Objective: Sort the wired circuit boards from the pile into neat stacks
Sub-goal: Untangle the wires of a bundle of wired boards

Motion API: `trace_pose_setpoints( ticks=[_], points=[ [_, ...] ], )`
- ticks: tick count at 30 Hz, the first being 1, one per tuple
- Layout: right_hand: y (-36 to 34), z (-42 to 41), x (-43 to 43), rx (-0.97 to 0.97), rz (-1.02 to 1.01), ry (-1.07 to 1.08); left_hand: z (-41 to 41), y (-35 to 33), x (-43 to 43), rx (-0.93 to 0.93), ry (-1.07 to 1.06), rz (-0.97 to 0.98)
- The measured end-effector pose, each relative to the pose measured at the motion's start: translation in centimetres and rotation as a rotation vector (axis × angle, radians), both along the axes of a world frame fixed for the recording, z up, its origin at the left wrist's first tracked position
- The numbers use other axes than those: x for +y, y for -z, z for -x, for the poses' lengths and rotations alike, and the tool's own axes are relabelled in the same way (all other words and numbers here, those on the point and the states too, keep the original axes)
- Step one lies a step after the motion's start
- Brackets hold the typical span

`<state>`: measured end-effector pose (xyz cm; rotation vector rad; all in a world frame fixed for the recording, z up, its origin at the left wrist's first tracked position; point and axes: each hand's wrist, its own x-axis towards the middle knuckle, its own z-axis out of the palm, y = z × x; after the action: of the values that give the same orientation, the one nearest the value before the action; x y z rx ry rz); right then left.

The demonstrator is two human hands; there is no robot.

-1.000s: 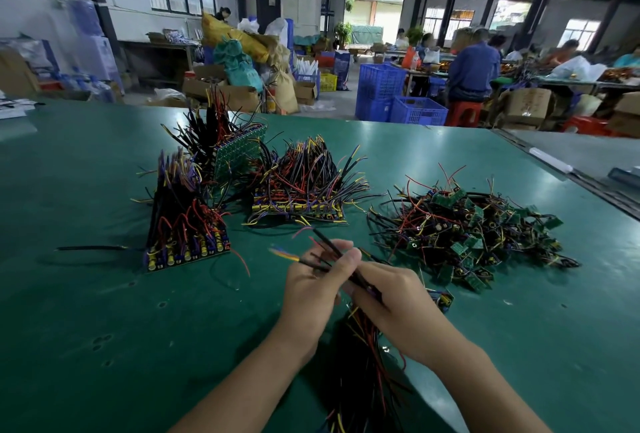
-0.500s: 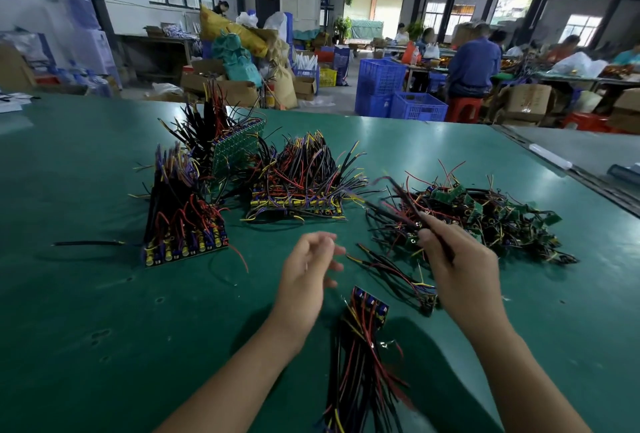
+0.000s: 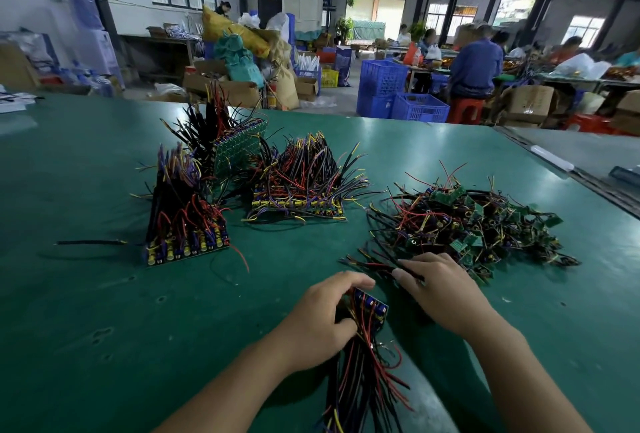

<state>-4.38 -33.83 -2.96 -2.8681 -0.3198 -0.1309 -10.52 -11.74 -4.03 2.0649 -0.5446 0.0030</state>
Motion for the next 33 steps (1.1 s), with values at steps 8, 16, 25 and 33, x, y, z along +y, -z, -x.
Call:
trace_pose_setpoints(
  ticks=[8,16,25,33],
  points=[
    [0.0,0.7,1.0,0.063,0.211,0.026,-1.1,0.6,0.5,-0.031,-0.059,0.054],
    [-1.2,1.8,1.9,-0.466,-0.32,-0.086,-2.0,-0.2,1.7,0.114,-0.187,0.448],
    [-0.8,3.2,4.6,-0.247,-0.675,-0.13,-2.1,-0.8,1.1,0.5,-0.232,1.072],
    [-0.2,3.8,6.2,0.375,-1.099,-0.22,-1.7,-0.1,-0.3,0.502,-0.173,1.047]
  ],
)
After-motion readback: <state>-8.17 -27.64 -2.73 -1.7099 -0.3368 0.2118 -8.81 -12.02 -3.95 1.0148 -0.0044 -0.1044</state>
